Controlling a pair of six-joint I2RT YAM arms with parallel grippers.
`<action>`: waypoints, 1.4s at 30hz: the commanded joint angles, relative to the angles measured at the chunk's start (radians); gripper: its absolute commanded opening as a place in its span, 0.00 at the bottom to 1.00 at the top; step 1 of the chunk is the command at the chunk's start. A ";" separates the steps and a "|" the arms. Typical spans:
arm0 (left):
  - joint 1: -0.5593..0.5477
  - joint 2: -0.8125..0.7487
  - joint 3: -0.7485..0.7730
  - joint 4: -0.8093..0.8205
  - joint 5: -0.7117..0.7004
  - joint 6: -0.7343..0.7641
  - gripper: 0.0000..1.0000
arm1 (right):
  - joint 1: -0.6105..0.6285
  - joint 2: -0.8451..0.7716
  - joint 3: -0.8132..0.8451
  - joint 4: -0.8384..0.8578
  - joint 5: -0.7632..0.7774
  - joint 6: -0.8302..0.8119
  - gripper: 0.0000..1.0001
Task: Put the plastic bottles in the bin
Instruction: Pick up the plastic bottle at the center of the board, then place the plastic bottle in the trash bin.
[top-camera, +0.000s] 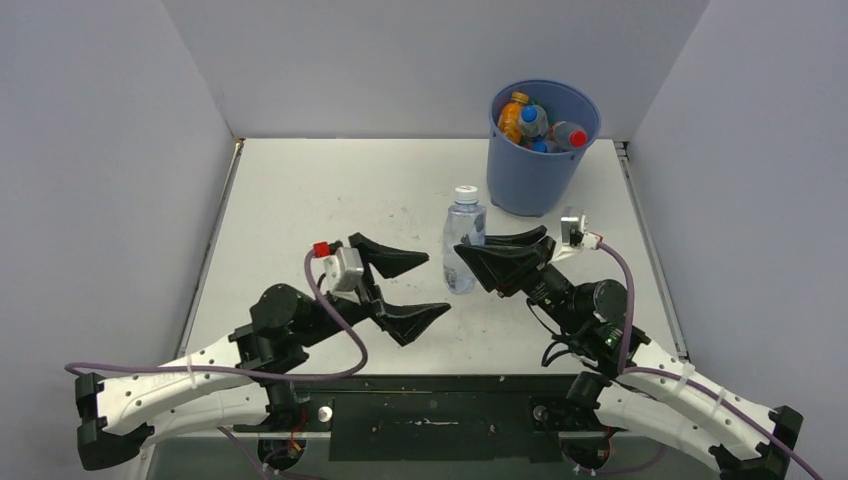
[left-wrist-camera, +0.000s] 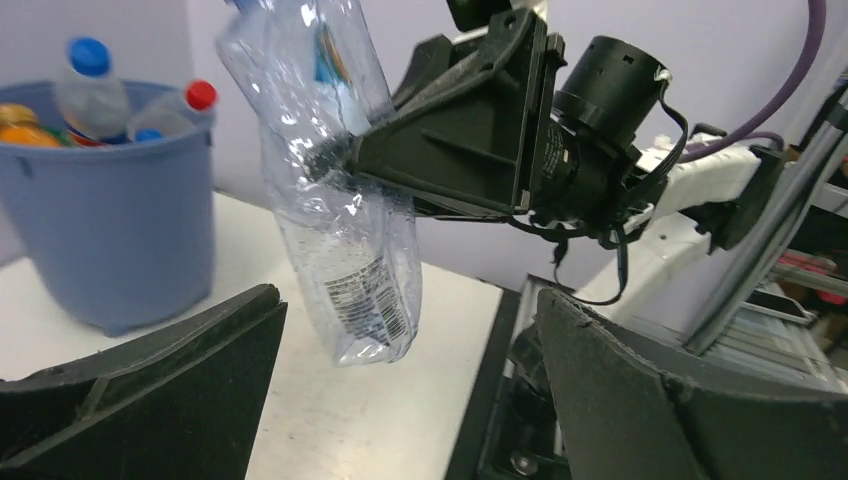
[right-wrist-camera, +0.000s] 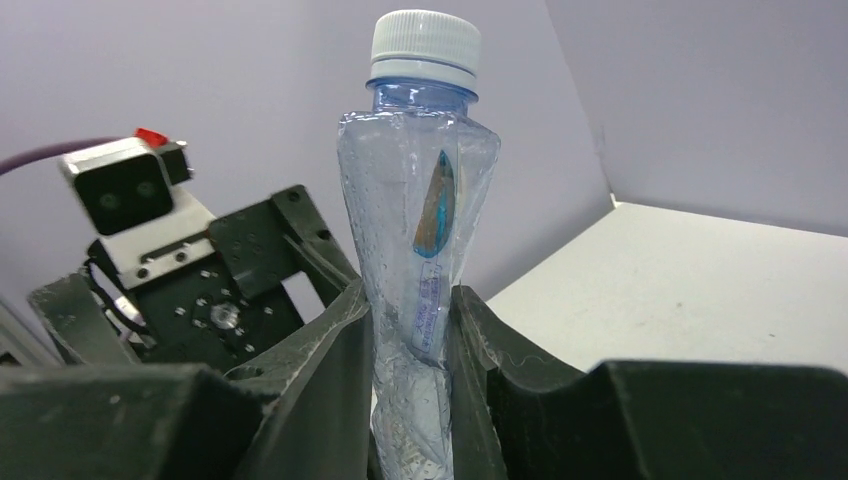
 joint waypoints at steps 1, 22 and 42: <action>0.068 0.080 0.068 0.050 0.234 -0.213 0.96 | 0.002 0.023 -0.037 0.319 -0.070 0.117 0.05; 0.119 0.199 0.064 0.215 0.345 -0.274 0.72 | 0.001 0.083 -0.083 0.464 -0.165 0.211 0.05; 0.125 0.065 0.086 -0.231 0.093 0.085 0.00 | 0.002 0.082 0.527 -0.619 0.000 -0.221 0.92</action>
